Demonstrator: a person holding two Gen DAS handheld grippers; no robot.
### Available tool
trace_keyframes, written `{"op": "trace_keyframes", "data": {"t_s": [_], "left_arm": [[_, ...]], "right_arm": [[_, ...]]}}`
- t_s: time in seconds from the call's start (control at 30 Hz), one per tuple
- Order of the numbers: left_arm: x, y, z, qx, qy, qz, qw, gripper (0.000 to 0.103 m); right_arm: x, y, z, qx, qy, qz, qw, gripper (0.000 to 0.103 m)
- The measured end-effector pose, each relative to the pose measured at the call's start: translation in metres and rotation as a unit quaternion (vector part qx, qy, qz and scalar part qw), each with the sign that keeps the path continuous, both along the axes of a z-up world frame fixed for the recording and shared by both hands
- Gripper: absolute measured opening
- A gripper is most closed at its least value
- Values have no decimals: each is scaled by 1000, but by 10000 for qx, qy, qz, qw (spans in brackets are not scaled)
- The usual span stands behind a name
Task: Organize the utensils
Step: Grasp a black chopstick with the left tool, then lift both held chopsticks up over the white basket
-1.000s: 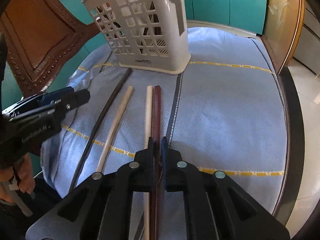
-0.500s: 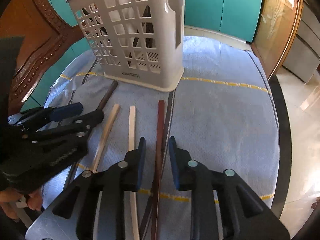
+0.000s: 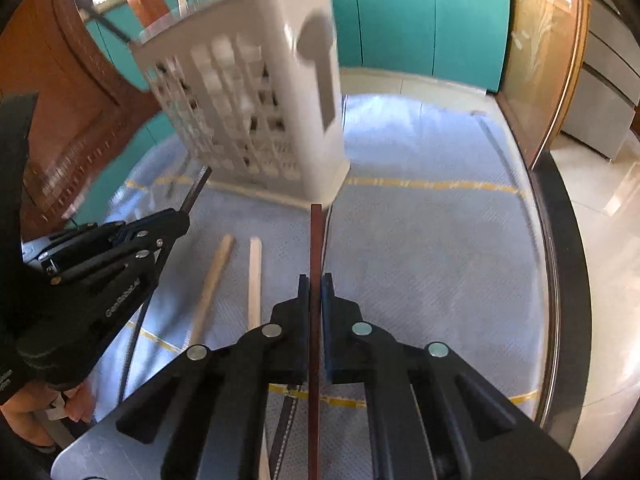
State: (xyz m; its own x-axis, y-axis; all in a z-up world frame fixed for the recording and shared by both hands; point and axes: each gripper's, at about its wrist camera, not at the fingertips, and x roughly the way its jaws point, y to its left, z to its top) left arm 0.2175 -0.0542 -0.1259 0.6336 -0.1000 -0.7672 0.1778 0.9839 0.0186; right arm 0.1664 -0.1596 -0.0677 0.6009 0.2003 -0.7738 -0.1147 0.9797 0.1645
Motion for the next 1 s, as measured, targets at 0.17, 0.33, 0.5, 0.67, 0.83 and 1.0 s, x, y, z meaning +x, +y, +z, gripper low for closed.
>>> {"op": "trace_keyframes", "data": {"t_s": [0.17, 0.33, 0.5, 0.67, 0.83, 1.0], "left_arm": [[-26, 5, 45, -195, -588, -79, 9980, 7], [-71, 26, 96, -465, -1292, -199, 9903, 7], [-109, 47, 143, -766, -1878, -70, 9792, 7], [-118, 62, 206, -912, -2588, 65, 9616, 7], [-88, 77, 262, -1425, -2827, 194, 9484, 7], [-59, 83, 272, -1779, -2941, 435, 9381, 7]], "right_arm": [[-30, -11, 46, 246, -761, 75, 9968, 6], [-74, -20, 100, 537, -1577, 326, 9855, 6], [-105, -27, 150, 608, -2345, 302, 9697, 6], [-103, -23, 204, 575, -2967, 250, 9529, 6], [-70, -10, 244, 600, -3255, 218, 9434, 6], [-41, -6, 256, 764, -3418, 85, 9366, 6]]}}
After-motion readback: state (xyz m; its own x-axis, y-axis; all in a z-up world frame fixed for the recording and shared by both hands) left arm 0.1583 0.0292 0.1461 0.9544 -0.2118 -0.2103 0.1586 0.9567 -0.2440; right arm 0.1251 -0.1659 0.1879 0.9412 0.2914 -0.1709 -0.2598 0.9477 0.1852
